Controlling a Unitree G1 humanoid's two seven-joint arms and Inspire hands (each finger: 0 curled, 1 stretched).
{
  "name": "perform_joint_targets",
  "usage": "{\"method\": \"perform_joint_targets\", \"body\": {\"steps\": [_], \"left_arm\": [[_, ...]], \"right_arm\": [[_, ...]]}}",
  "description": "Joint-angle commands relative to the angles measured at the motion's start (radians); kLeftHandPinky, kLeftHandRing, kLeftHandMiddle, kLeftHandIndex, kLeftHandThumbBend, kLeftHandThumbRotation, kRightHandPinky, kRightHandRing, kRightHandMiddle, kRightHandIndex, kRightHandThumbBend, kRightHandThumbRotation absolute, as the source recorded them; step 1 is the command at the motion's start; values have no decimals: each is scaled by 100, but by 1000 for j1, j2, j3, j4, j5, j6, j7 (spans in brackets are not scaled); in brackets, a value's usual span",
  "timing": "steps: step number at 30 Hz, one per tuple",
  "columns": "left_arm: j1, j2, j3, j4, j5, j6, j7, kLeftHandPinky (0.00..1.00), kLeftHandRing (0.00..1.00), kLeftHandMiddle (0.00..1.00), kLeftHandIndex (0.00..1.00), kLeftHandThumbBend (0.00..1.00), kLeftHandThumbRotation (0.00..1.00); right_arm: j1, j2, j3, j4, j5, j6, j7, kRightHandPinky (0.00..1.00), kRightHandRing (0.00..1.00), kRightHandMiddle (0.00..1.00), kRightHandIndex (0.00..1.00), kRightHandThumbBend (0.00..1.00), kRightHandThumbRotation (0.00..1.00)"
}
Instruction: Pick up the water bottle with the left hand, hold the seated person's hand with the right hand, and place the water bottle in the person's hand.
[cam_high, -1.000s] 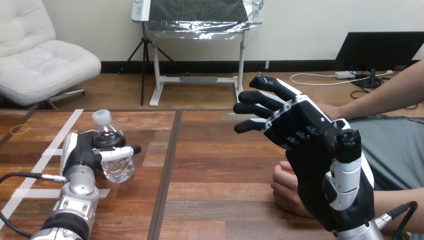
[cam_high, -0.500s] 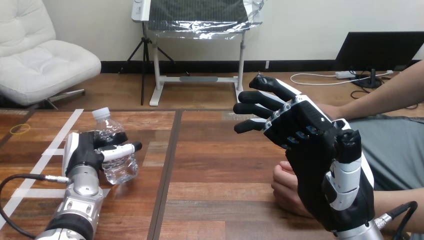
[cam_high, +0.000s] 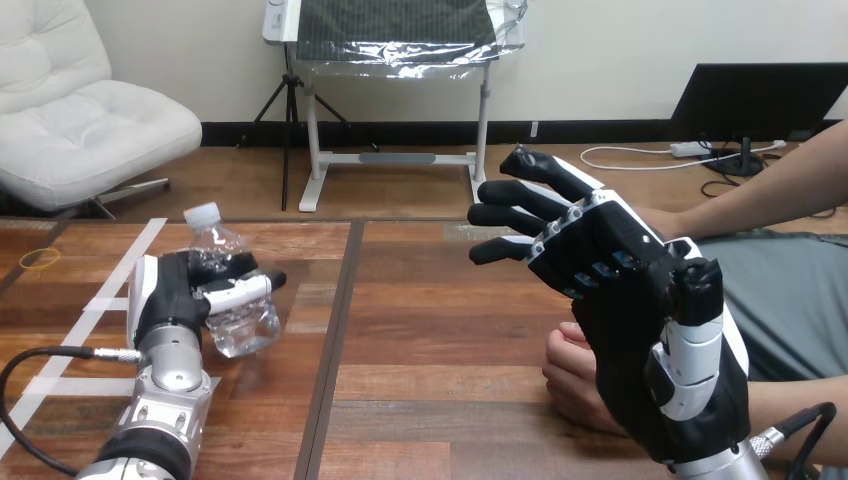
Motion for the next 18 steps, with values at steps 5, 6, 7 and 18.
{"method": "perform_joint_targets", "body": {"steps": [5, 6, 7, 18], "left_arm": [[-22, -3, 17, -42, -16, -116, 31, 28, 34, 41, 48, 58, 0], [-15, -3, 14, -52, -13, -136, 41, 28, 34, 41, 48, 58, 0], [-11, -4, 11, -59, -11, -150, 47, 28, 35, 41, 47, 58, 0], [43, -18, 4, -160, -11, -260, 90, 29, 35, 41, 47, 59, 0]], "right_arm": [[-76, -4, -47, 43, -62, -27, -31, 69, 78, 80, 85, 60, 100], [-86, -10, -58, 55, -83, -28, -40, 70, 78, 80, 85, 60, 100], [-93, -14, -66, 63, -98, -29, -46, 70, 78, 80, 85, 60, 100], [-202, -87, -154, 185, -244, -44, -109, 71, 76, 78, 82, 69, 95]]}}
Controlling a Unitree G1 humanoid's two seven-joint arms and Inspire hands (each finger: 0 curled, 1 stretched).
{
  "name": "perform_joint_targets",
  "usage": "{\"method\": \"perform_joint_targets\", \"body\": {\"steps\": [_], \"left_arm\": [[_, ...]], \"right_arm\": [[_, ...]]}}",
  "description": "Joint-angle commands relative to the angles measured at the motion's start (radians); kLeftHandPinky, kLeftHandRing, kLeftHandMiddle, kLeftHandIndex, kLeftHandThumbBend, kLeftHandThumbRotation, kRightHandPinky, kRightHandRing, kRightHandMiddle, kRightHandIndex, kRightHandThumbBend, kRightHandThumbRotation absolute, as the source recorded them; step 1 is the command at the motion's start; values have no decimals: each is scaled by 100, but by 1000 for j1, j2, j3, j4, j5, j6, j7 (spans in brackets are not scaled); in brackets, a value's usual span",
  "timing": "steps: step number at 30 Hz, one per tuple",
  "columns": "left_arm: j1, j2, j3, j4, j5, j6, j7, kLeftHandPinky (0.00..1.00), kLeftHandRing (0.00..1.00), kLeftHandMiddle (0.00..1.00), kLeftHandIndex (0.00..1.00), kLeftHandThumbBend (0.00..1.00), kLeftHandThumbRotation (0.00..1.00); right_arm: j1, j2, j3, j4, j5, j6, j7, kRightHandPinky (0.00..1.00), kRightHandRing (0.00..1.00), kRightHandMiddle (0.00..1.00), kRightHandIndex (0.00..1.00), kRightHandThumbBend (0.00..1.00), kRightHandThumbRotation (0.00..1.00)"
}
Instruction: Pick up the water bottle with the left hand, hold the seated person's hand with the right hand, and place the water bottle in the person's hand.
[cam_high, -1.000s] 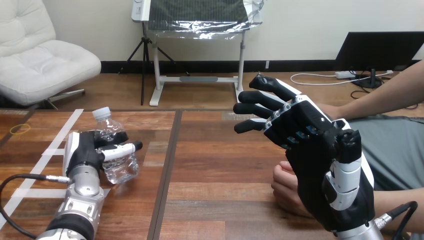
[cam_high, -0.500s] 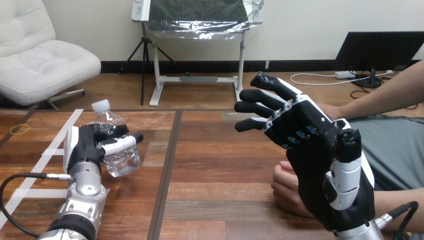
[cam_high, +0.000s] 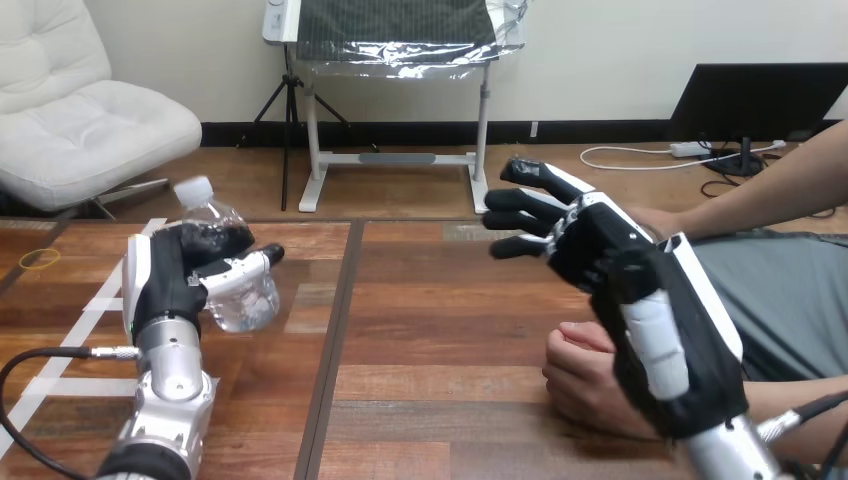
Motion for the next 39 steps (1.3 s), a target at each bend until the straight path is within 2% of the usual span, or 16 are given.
{"method": "perform_joint_targets", "body": {"steps": [1, 5, 9, 14, 18, 20, 27, 35, 39], "left_arm": [[0, -10, 3, -125, 3, -86, 27, 29, 35, 41, 47, 59, 0], [29, -13, -5, -181, 12, -115, 34, 27, 33, 39, 46, 58, 0], [63, -14, -12, -241, 22, -157, 39, 26, 32, 39, 46, 57, 0], [100, -23, -9, -319, 17, -184, 30, 26, 31, 38, 45, 57, 0], [133, -30, -9, -395, 18, -188, 30, 25, 31, 38, 45, 57, 0], [145, -32, -10, -424, 22, -187, 31, 25, 30, 37, 45, 57, 0], [192, -46, -9, -542, 21, -175, 24, 24, 30, 37, 44, 58, 0], [227, -58, -7, -637, 18, -161, 10, 24, 30, 37, 43, 57, 0], [239, -61, -7, -670, 22, -160, 4, 24, 30, 37, 43, 57, 0]], "right_arm": [[-128, -61, -72, 74, -50, -30, -34, 71, 76, 78, 81, 69, 94], [-176, -99, -99, 143, -101, -64, -51, 69, 75, 77, 80, 65, 91], [-224, -155, -123, 215, -148, -78, -62, 67, 75, 78, 79, 63, 88], [-270, -214, -146, 303, -191, -102, -78, 69, 76, 78, 79, 69, 80], [-315, -284, -160, 390, -258, -139, -103, 69, 76, 78, 79, 71, 76], [-330, -308, -163, 422, -275, -154, -109, 69, 76, 78, 79, 71, 73], [-372, -393, -172, 489, -339, -135, -138, 66, 75, 78, 79, 75, 64], [-417, -467, -164, 574, -373, -150, -148, 64, 75, 78, 79, 77, 55], [-433, -503, -160, 602, -381, -129, -132, 63, 75, 78, 79, 78, 53]]}}
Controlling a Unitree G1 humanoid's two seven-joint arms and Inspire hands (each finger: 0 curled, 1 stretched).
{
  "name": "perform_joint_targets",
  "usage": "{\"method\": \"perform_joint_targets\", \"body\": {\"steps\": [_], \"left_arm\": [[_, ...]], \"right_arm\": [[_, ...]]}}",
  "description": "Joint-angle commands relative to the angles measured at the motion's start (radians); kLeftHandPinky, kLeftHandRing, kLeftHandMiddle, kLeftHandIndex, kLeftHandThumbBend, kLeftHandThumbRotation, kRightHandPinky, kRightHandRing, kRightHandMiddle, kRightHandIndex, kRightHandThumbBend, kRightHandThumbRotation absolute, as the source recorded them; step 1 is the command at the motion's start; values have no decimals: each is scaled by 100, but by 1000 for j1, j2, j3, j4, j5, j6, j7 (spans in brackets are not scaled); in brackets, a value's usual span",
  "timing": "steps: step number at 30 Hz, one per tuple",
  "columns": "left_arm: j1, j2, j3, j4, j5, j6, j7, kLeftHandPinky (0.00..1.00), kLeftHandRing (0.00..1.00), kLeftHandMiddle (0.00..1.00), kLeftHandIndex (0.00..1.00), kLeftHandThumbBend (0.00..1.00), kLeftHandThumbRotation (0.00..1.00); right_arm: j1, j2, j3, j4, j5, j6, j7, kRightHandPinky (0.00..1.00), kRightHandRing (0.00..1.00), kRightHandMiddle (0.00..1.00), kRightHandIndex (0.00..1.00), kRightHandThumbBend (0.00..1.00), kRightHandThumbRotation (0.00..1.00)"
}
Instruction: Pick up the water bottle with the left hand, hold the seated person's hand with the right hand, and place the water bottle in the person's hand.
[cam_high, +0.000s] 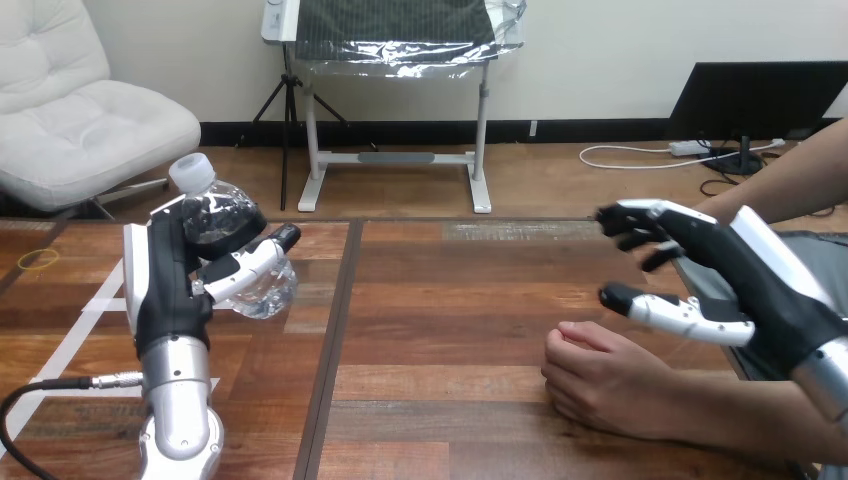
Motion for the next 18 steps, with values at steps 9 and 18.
{"method": "perform_joint_targets", "body": {"steps": [9, 18], "left_arm": [[-34, -9, 3, -252, 17, -9, -23, 25, 30, 37, 42, 57, 0], [-24, -14, 9, -287, 10, 6, -39, 25, 30, 37, 42, 58, 0]], "right_arm": [[-159, -156, -9, 99, -25, 37, 30, 66, 78, 81, 81, 82, 47], [-155, -224, -1, 76, -8, 153, 136, 68, 81, 83, 83, 88, 42]]}}
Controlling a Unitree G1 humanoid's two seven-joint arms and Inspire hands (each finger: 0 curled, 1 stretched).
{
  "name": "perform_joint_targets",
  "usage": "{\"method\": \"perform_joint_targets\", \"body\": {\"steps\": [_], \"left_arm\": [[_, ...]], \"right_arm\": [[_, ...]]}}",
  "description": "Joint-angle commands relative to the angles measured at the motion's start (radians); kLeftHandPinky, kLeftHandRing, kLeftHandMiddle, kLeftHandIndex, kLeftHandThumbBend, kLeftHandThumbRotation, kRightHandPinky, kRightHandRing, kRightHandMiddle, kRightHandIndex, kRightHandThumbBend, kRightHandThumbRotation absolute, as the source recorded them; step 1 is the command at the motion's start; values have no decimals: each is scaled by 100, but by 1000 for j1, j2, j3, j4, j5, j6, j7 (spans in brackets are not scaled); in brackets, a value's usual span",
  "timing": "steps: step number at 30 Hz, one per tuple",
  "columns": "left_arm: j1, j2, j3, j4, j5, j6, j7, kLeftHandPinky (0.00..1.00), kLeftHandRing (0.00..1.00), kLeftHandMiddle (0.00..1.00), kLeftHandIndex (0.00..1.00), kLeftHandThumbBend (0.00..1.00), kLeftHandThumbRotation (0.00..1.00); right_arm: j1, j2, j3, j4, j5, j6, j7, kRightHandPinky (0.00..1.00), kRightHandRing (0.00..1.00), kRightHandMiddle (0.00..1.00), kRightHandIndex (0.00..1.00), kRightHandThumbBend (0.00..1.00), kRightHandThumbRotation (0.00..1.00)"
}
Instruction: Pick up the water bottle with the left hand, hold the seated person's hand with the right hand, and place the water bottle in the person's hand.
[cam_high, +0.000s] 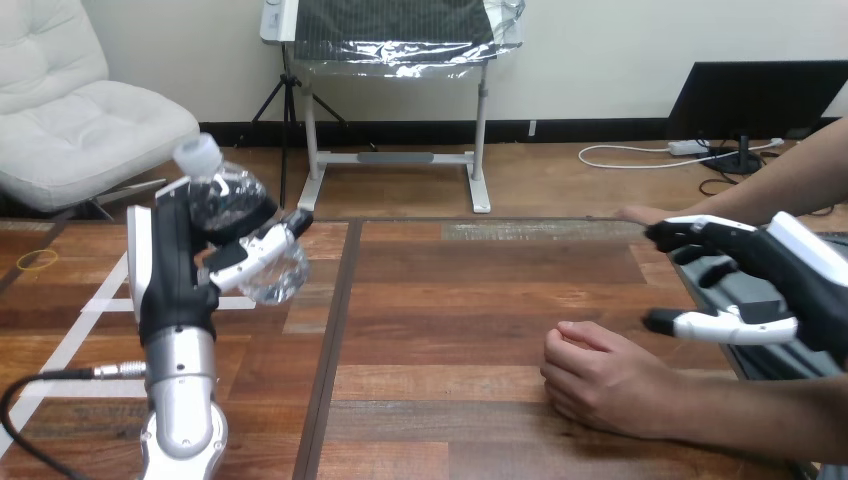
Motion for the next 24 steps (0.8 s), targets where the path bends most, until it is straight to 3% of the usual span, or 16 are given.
{"method": "perform_joint_targets", "body": {"steps": [1, 12, 24], "left_arm": [[-65, 4, 9, -125, 10, -3, -8, 25, 30, 37, 42, 58, 0], [-56, -4, 17, -164, 0, 18, -24, 26, 30, 37, 41, 58, 0], [-62, -8, 25, -157, -17, 17, -44, 25, 30, 37, 41, 57, 0]], "right_arm": [[-91, -84, -4, -33, 22, 70, 60, 69, 82, 84, 84, 89, 42], [-62, -150, -4, -93, 12, 184, 141, 70, 83, 85, 86, 92, 39], [-18, -193, -4, -162, 12, 308, 206, 72, 87, 88, 88, 95, 39]]}}
